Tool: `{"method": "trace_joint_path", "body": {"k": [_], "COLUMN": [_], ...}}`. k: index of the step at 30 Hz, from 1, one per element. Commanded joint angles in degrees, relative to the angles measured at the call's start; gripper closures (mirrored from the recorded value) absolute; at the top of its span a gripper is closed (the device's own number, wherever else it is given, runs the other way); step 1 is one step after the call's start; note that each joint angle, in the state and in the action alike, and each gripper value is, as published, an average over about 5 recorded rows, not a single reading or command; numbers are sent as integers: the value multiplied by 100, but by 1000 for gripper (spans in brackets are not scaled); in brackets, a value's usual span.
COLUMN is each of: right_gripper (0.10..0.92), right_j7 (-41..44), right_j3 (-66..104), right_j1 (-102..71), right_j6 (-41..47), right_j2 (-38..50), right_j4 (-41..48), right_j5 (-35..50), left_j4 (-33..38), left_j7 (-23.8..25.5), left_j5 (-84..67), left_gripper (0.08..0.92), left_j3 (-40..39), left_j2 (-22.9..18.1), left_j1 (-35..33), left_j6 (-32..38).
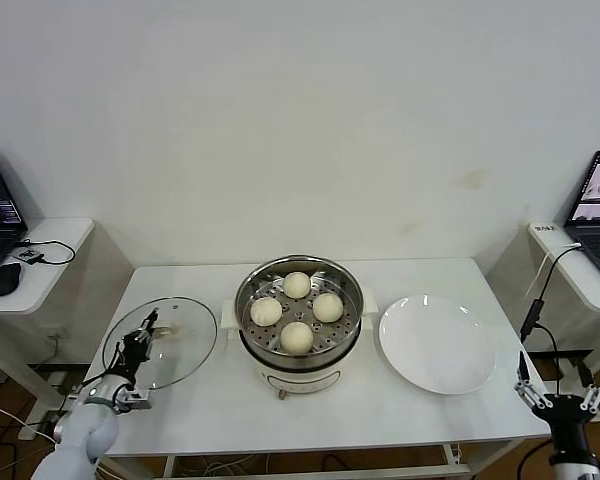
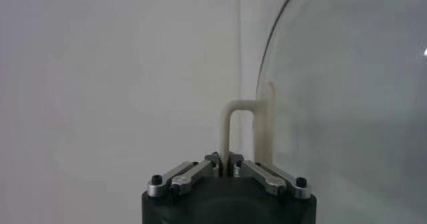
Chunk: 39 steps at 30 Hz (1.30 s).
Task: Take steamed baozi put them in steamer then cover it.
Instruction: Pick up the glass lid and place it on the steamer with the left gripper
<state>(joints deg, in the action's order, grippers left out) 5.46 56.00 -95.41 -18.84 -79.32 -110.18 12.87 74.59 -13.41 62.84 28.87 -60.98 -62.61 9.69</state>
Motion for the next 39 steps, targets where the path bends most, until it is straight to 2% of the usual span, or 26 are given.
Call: {"method": "trace_joint_path", "body": {"k": [1,6,12,15,18,22,26,31,39], "right_gripper": [203,203,202,203,203,202,203,203,203], "right_j7": [4,5,7,-3,-14,-25,-77,-157,-249], "right_j3": [-166,-284,-349,-366,-413,-485,-545,-607,-647], "right_j1": [89,141,163,157,139,120,143,182,144], "right_j6": [26,72,64,27,-17,-36,-95,-138,-184], "right_j2": [79,169,223,216,198,132,-119,-537,-656], "right_j4": [63,92,79,65,52,36,23,17,121], "right_j5": [-17,-19,-154,-281,-445,-672,-1172,-1788,-2035], "left_j4": [2447,3407,4309,4654,4843,4932,4796,4449,3815], "left_j7": [557,1165,1564,1616,1456,1169,1220,1597,2350], "left_j5": [-82,-268,-887,-1222,-1641,-2006,-1828,-1289,6], "left_gripper": [855,855,855,855,855,855,855,855,855], "left_j3": [1021,1383,1321,908,293,-634,-1475,-2268,-3197], "left_j2": [119,257,585,801,1028,1281,1397,1059,-164], "left_j1": [-1457,-1851,-2010,-2011,-1831,-1360,-789,54,1117], "left_j6": [-866,-1225,-1710,-1925,-2086,-2286,-2506,-2920,-3474]}}
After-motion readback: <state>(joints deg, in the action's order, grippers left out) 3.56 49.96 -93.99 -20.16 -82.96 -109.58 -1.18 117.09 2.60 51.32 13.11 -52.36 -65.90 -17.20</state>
